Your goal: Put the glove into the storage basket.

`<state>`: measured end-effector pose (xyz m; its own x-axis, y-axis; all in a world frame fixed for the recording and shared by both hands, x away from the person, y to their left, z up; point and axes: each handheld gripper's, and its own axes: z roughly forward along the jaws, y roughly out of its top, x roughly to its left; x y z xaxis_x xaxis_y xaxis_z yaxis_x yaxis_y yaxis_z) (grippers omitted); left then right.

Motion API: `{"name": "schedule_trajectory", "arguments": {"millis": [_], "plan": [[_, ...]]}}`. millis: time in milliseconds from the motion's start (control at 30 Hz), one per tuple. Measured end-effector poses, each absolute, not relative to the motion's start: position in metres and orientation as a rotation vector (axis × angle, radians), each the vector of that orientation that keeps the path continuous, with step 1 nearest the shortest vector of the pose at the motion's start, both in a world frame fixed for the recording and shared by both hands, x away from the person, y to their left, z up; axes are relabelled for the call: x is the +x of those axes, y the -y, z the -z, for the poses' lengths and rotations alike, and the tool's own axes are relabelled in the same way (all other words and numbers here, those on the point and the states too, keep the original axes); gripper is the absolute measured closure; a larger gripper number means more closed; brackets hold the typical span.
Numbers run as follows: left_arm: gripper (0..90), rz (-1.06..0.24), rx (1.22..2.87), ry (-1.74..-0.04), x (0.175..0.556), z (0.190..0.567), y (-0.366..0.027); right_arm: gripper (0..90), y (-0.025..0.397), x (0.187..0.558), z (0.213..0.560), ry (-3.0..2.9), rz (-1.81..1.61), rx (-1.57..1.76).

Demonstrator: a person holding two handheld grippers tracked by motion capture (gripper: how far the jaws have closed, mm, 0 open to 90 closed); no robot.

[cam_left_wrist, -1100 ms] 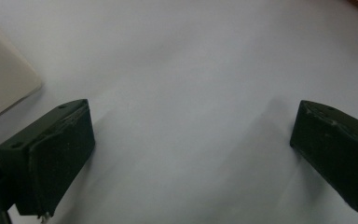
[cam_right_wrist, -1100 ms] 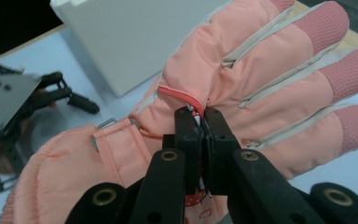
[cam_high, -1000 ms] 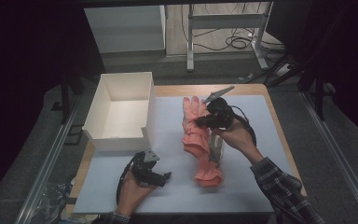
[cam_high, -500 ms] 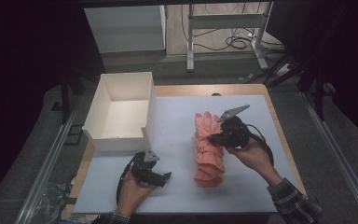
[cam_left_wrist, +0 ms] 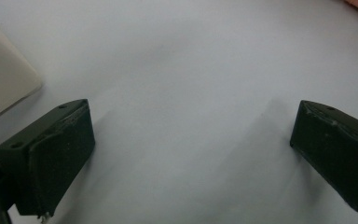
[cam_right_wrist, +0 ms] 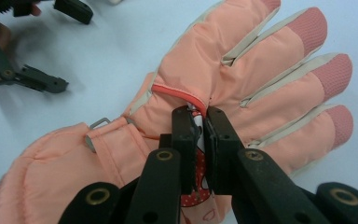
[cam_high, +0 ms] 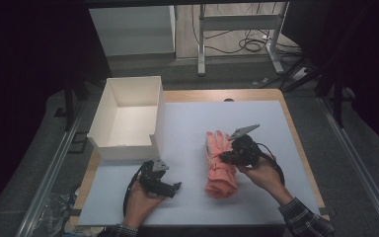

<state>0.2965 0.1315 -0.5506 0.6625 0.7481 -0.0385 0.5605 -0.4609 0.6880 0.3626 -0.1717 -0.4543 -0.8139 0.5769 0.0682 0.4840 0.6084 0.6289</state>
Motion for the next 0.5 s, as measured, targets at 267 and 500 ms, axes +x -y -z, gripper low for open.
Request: {"name": "schedule_trajectory", "arguments": {"millis": [267, 500], "plan": [[0.0, -0.353, 2.191, -1.006, 0.296, 0.551, -0.131, 83.1, 0.171, 0.357, 0.465, -2.656, -0.954, 0.874], [0.0, -0.355, 2.192, -1.004, 0.297, 0.551, -0.132, 78.0, 0.174, 0.356, 0.469, -2.648, -0.994, 0.881]]}}
